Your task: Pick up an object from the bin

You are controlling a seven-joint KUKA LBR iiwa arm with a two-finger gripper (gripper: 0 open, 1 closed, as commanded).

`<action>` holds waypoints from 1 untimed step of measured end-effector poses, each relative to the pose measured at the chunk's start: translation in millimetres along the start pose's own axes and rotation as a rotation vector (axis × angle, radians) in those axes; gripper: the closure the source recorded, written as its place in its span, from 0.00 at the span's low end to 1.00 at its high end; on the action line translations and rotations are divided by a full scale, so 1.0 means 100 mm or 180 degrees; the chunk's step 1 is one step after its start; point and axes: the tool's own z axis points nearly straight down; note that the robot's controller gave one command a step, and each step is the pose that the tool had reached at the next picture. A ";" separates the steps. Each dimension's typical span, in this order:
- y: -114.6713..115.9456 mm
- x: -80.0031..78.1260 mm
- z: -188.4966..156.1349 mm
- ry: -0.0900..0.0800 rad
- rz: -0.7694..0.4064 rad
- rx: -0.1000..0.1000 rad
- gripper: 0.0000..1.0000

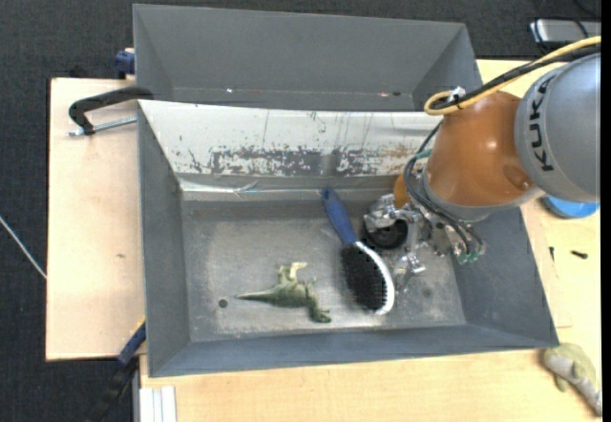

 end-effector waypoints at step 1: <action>-0.01 -0.05 -0.06 -0.0053 -0.0004 0.0012 1.00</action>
Offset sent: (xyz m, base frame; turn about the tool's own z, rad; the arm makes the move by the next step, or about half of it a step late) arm 0.0000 0.0000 0.0000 0.0000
